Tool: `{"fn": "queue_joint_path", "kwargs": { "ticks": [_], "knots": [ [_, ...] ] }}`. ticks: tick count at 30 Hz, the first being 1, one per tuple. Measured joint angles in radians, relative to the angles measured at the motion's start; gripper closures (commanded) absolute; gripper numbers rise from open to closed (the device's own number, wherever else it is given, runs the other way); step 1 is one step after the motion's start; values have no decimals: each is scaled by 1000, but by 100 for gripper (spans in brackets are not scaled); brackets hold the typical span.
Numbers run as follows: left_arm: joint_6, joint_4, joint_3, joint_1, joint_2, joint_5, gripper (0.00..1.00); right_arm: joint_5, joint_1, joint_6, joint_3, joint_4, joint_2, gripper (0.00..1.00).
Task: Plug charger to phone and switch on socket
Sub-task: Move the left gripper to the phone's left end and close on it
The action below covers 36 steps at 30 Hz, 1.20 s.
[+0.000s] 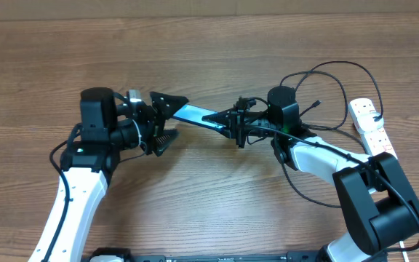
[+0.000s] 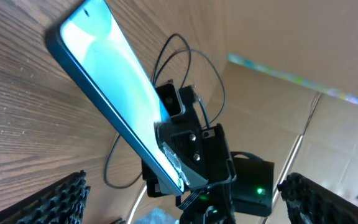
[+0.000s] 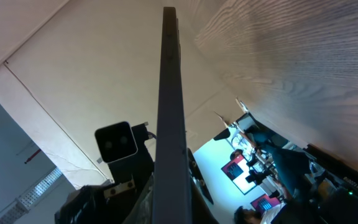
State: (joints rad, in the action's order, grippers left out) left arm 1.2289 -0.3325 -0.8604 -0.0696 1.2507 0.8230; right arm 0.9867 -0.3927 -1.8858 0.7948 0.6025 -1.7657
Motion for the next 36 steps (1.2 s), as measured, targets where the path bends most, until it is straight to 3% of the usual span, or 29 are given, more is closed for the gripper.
{"fn": "queue_joint_path", "kwargs": {
  "ticks": [13, 29, 36],
  "knots": [
    [12, -9, 0, -36, 0, -126, 17, -4, 0, 0, 0, -1, 0, 96],
    [249, -12, 0, -167, 0, -350, 33, -7, -50, -109, 0, 13, 0, 96],
    [321, -43, 0, -167, 0, -389, 43, -6, -61, -132, 0, 185, 0, 96]
  ]
}}
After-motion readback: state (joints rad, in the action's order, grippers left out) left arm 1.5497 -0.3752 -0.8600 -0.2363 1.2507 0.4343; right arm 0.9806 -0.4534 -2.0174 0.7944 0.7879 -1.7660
